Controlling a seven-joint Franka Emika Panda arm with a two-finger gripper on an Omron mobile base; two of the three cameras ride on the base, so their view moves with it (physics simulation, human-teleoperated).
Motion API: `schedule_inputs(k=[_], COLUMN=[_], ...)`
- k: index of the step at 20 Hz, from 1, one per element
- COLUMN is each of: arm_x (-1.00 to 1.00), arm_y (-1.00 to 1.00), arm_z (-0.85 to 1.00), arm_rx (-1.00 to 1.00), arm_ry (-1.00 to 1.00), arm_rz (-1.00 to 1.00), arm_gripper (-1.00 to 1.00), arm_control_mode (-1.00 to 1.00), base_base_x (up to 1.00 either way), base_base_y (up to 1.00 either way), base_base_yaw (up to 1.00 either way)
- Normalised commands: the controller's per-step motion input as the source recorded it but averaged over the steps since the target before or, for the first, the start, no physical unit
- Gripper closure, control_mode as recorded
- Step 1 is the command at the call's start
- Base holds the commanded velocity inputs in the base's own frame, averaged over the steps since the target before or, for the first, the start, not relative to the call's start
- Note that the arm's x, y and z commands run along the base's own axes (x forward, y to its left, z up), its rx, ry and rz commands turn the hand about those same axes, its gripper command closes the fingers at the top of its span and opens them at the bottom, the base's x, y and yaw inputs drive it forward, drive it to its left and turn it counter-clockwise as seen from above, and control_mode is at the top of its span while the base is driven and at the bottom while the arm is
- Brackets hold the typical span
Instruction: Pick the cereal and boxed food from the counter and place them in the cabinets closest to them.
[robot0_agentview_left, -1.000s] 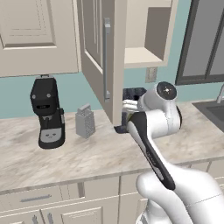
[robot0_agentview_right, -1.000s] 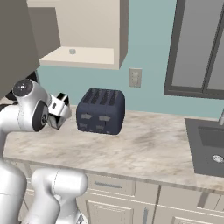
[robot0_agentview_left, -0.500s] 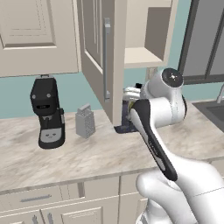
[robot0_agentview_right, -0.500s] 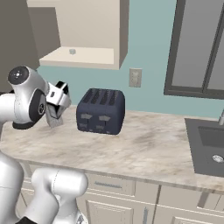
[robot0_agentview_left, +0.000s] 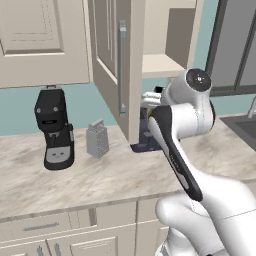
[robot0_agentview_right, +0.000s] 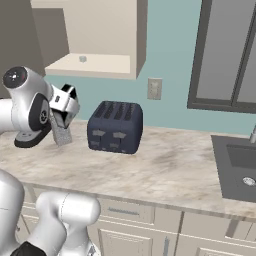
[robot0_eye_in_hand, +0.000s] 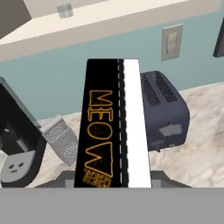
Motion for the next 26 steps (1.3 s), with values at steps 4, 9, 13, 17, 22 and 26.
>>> schedule_inputs(k=[4,9,13,17,22,26], arm_x=[0.00,0.00,0.00,0.00,0.00,0.00], arm_y=[-0.04,-0.20,-0.21,-0.12,0.00,0.06], arm_z=[0.33,0.43,0.45,0.48,0.55,0.32], arm_rx=[-0.01,0.00,0.00,0.00,0.00,-0.02], arm_ry=[0.00,0.00,0.00,0.00,-0.02,0.00], arm_rz=[0.05,0.06,0.07,0.03,0.00,0.00], arm_gripper=[1.00,1.00,1.00,1.00,1.00,1.00], arm_control_mode=[-1.00,-1.00,-1.00,-1.00,-1.00,-1.00], base_base_x=[0.00,0.00,0.00,0.00,0.00,0.00], base_base_y=[0.00,0.00,0.00,0.00,0.00,0.00], base_base_yaw=[0.00,0.00,0.00,0.00,0.00,0.00])
